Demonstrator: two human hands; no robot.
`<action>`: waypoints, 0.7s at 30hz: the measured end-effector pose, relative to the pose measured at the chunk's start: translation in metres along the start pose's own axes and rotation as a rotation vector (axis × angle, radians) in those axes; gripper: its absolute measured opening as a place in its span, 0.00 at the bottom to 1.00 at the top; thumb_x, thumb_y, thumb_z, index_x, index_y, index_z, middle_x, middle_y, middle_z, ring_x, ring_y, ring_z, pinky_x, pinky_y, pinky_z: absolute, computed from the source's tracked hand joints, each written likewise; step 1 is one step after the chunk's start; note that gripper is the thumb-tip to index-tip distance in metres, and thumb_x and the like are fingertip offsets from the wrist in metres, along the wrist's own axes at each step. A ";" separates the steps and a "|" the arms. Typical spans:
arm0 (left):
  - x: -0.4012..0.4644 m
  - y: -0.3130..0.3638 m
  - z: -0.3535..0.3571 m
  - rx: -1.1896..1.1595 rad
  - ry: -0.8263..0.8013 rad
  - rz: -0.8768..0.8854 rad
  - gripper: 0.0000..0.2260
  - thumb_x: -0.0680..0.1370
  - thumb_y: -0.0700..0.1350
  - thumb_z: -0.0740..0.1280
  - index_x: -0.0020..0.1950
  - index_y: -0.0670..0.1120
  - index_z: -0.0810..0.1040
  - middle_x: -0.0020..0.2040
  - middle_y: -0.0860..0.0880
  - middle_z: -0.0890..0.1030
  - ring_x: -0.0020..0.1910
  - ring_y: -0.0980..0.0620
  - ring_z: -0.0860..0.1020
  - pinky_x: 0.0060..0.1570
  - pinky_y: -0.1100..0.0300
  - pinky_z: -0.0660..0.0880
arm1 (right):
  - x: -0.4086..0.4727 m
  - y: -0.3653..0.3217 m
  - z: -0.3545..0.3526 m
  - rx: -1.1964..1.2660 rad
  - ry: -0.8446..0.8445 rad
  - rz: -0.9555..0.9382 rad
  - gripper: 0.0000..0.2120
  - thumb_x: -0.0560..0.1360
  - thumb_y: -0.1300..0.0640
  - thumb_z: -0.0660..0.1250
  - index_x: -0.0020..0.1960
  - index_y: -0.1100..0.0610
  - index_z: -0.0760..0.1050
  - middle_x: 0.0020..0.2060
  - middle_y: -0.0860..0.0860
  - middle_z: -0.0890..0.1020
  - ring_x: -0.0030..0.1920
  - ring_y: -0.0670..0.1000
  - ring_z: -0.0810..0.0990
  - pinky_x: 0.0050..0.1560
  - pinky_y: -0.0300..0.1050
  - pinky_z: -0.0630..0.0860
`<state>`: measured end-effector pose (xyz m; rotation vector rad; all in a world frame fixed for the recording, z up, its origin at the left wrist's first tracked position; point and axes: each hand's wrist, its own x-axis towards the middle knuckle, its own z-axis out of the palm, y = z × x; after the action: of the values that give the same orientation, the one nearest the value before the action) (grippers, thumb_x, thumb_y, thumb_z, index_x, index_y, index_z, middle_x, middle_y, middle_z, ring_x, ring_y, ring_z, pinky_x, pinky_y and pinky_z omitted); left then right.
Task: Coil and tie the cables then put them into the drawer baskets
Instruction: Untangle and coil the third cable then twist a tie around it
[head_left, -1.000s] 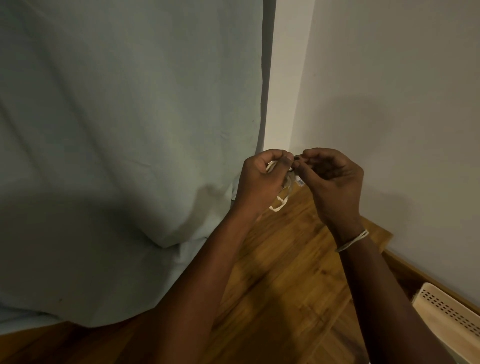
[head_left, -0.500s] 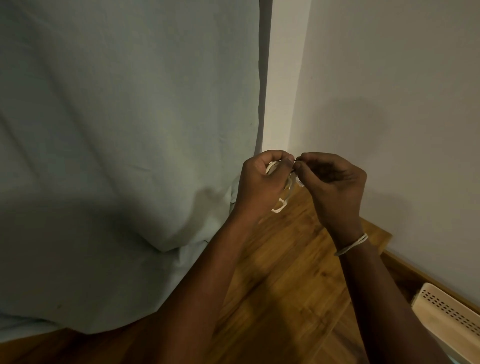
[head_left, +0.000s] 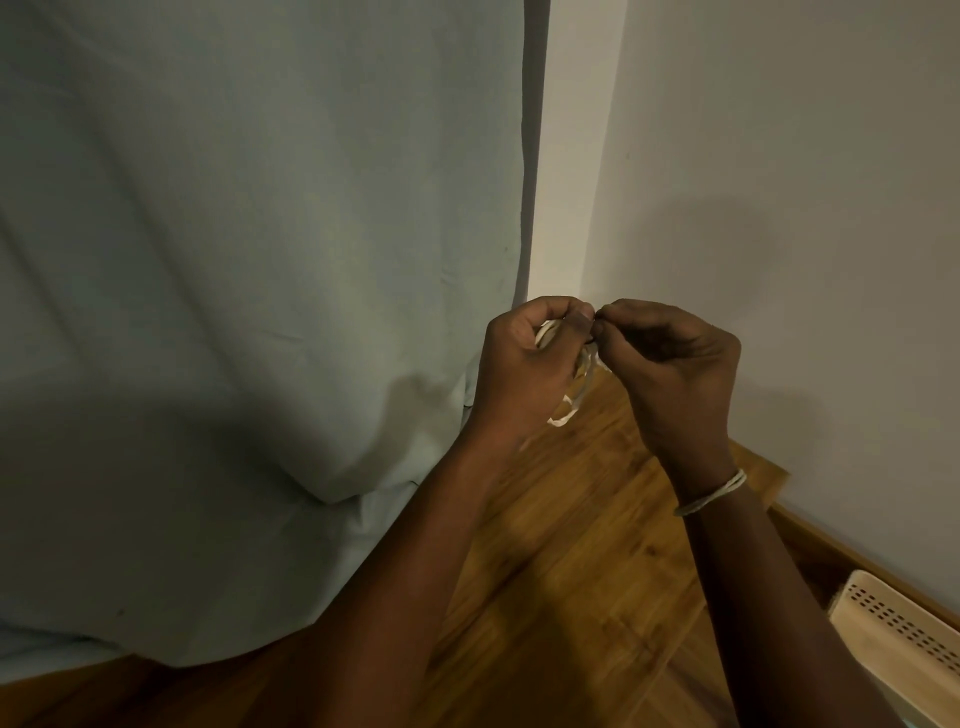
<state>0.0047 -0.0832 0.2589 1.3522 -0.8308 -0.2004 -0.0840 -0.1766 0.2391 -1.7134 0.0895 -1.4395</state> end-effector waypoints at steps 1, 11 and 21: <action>0.000 0.000 0.000 0.001 -0.003 0.000 0.05 0.79 0.48 0.67 0.52 0.51 0.81 0.39 0.54 0.81 0.36 0.56 0.79 0.35 0.68 0.76 | 0.000 -0.001 0.000 0.007 0.006 0.011 0.10 0.74 0.70 0.72 0.54 0.64 0.82 0.46 0.56 0.86 0.45 0.54 0.86 0.50 0.47 0.83; 0.000 0.005 -0.002 -0.044 -0.043 0.003 0.09 0.79 0.47 0.66 0.55 0.44 0.82 0.33 0.56 0.78 0.28 0.58 0.77 0.31 0.68 0.73 | 0.004 -0.007 -0.003 0.080 0.007 0.053 0.10 0.74 0.69 0.73 0.53 0.61 0.81 0.45 0.58 0.85 0.44 0.61 0.85 0.49 0.52 0.84; 0.002 0.005 -0.003 -0.012 -0.030 0.009 0.08 0.79 0.48 0.67 0.53 0.47 0.82 0.39 0.52 0.82 0.30 0.56 0.78 0.32 0.68 0.74 | 0.003 -0.008 -0.003 0.044 0.013 0.035 0.10 0.74 0.67 0.73 0.54 0.61 0.81 0.44 0.56 0.85 0.43 0.56 0.85 0.49 0.48 0.83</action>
<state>0.0064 -0.0804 0.2646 1.3370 -0.8597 -0.2190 -0.0891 -0.1748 0.2463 -1.6586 0.0941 -1.4170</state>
